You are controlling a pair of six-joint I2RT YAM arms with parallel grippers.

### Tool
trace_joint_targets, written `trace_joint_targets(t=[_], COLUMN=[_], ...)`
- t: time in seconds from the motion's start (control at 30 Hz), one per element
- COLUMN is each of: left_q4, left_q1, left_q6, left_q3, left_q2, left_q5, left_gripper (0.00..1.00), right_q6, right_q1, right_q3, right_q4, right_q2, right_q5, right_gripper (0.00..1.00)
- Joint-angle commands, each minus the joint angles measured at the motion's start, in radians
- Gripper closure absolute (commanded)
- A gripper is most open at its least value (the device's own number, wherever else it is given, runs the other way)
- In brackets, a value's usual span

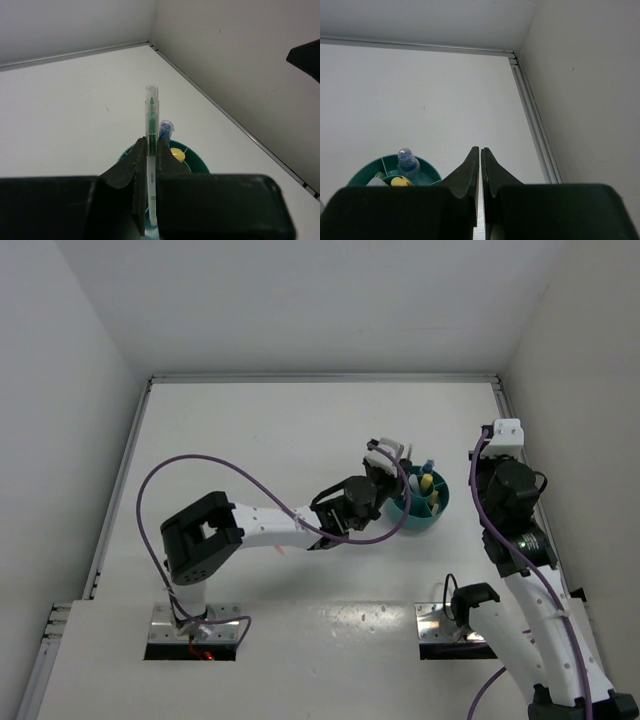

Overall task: Sort the stationery into containers
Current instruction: Place the stationery into the container

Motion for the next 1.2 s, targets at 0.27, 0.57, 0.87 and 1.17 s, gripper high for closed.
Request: trace_joint_targets(t=[0.27, 0.57, 0.87, 1.17], left_q4=[0.183, 0.183, 0.150, 0.084], left_q1=[0.005, 0.005, 0.014, 0.014], left_q6=[-0.096, -0.165, -0.188, -0.242], left_q3=[0.042, 0.033, 0.024, 0.015], left_q2=[0.091, 0.142, 0.151, 0.160], left_q5=[0.007, -0.003, -0.021, -0.042], left_gripper=[1.00, 1.00, 1.00, 0.80], right_q6=[-0.005, -0.005, -0.005, -0.005], right_q1=[0.006, 0.006, 0.006, 0.006], right_q3=[-0.006, -0.006, -0.006, -0.006], right_q4=[0.054, 0.054, 0.054, 0.054], right_q2=[-0.001, -0.001, -0.001, -0.001], right_q5=[0.029, 0.029, 0.029, 0.029], right_gripper=[0.96, 0.95, 0.95, 0.93])
